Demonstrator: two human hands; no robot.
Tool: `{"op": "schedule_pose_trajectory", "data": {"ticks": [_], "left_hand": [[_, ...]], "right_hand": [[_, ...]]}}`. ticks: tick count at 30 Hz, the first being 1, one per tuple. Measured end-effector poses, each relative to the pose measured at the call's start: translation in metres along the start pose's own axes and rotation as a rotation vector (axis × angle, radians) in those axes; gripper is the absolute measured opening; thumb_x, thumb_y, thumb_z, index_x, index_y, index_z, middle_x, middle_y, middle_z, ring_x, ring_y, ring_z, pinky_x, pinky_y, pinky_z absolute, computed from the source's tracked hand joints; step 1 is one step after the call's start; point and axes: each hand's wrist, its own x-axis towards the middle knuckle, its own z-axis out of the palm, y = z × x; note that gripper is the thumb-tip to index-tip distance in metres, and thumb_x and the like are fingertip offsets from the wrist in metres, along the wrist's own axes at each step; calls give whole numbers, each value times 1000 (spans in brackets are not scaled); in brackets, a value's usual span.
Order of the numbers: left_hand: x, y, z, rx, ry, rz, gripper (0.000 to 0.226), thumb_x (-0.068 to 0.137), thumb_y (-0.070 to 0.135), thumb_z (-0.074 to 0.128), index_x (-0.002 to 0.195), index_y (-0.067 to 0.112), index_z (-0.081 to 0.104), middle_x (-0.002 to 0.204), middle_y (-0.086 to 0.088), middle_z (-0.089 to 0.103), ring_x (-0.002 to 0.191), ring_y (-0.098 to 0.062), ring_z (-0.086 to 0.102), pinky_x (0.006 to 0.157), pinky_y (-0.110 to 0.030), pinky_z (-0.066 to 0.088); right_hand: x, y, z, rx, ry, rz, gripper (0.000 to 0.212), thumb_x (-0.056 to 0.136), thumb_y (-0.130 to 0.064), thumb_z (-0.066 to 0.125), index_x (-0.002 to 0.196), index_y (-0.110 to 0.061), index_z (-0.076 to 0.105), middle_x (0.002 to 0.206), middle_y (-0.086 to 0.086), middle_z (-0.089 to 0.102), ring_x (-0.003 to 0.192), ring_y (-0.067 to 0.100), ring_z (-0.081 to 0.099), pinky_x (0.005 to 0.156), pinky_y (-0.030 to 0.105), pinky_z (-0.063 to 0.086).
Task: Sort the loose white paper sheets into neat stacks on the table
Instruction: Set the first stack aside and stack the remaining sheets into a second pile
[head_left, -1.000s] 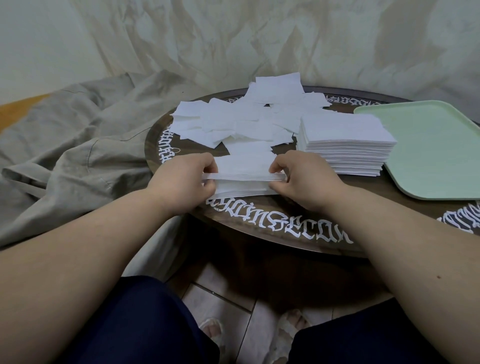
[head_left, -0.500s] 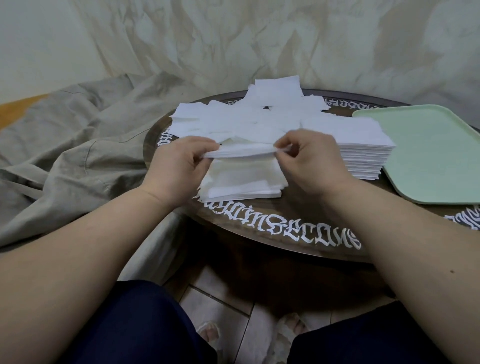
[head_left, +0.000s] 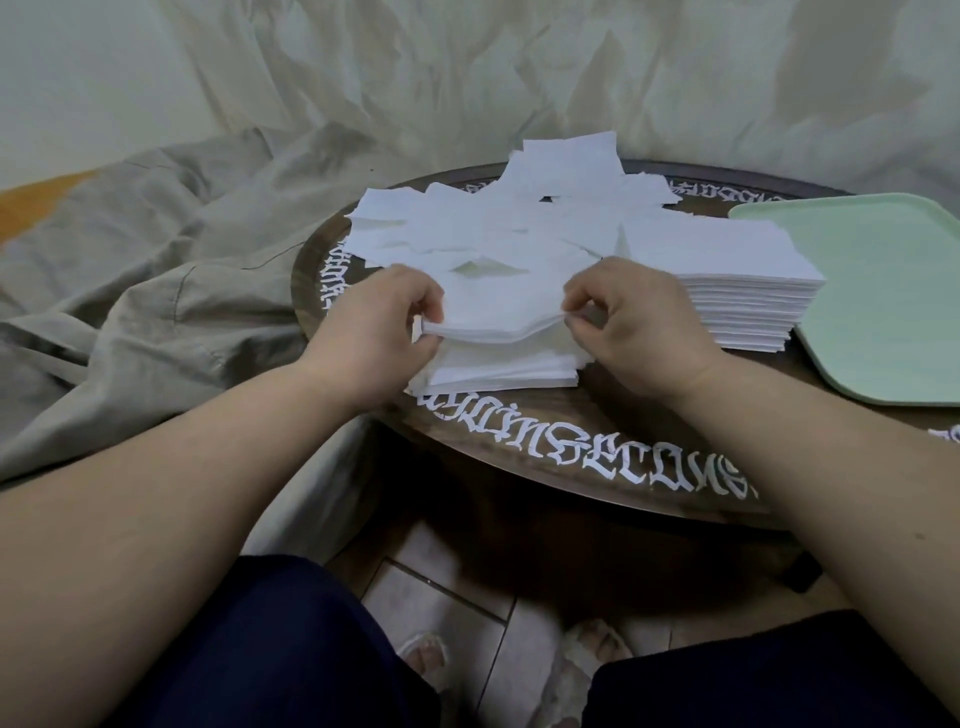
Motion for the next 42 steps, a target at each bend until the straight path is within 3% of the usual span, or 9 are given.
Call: {"op": "schedule_pose_trajectory", "data": {"ticks": [2,6,13,19,26,31,38,42], "left_hand": [[-2,-3,0,8,-40,22,26,74,7,69,78,25,51,101,-2,63,83,-16,57,81,-35,49],[-11,-8,4,60,-223,-6,23,73,13,73,80,25,54,105,1,60,90,-12,55,78,-22,41],[-10,-6,1,50,-210,-18,29,74,14,73,72,31,50,105,4,59,87,-9,54,72,-17,36],[-11,-7,3,94,-279,-28,23,73,19,78,91,19,64,117,3,54,99,-11,54,83,-20,38],[-10,-4,-1,-34,-160,-71,29,71,20,81,79,31,55,111,8,53,86,-7,55,84,-25,46],[-11,-6,2,22,-229,-95,25,70,24,82,85,24,62,115,3,56,99,-13,57,89,-31,48],[-11,-2,2,131,-276,-54,37,65,37,82,93,28,58,119,8,50,104,-13,51,91,-34,45],[-9,1,4,168,-253,-5,35,68,32,79,96,24,58,119,6,50,108,-17,50,92,-38,44]], "right_hand": [[-1,1,2,-12,-5,-8,10,87,-12,61,93,-10,68,103,6,64,94,24,59,83,30,43],[-10,6,6,-33,-180,40,9,87,-15,60,90,-13,68,101,2,63,92,23,59,80,32,45],[-9,4,0,-5,-137,51,11,86,-16,59,92,-14,67,100,0,64,91,19,58,79,30,44],[-11,6,2,-15,-166,53,11,87,-17,58,92,-14,68,98,-1,63,92,18,57,79,29,43],[-8,6,1,44,-54,34,8,84,-12,62,85,-13,69,99,3,66,89,20,60,81,32,46],[-11,8,3,6,-177,44,6,83,-15,62,83,-15,69,94,-2,64,87,16,57,77,28,43],[-11,7,-1,9,-197,54,5,84,-17,63,83,-16,67,78,-12,52,76,10,50,69,23,34],[-11,7,-2,14,-186,56,4,84,-17,63,82,-18,66,74,-14,49,74,10,48,67,22,32]]}}
